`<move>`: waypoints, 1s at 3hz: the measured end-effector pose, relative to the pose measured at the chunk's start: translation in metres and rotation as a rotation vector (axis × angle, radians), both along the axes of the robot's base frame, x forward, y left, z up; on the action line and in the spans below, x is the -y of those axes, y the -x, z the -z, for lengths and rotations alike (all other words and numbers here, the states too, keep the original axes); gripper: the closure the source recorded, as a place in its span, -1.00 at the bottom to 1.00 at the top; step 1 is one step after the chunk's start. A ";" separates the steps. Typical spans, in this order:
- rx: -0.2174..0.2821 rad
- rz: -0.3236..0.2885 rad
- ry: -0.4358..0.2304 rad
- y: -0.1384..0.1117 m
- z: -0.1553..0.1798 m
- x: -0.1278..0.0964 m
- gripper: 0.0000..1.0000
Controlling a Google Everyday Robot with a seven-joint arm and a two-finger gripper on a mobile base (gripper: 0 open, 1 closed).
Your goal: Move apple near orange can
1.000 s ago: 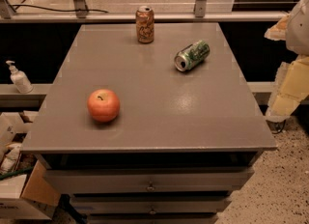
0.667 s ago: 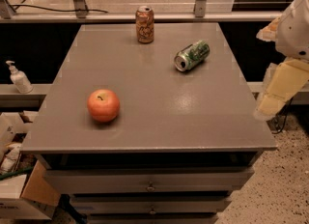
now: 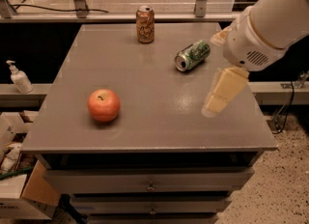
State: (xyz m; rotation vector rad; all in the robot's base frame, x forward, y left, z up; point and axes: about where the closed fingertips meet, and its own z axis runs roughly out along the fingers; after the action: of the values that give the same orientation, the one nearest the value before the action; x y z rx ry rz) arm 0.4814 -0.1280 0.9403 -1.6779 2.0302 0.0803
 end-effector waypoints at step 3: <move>0.023 -0.032 -0.120 -0.027 0.026 -0.050 -1.00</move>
Offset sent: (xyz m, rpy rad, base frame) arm 0.0145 0.0339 -0.0185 0.0629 0.0024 0.0393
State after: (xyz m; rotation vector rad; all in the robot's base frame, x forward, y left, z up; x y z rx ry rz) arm 0.5081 -0.0782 0.9145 -1.6299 1.9419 0.1888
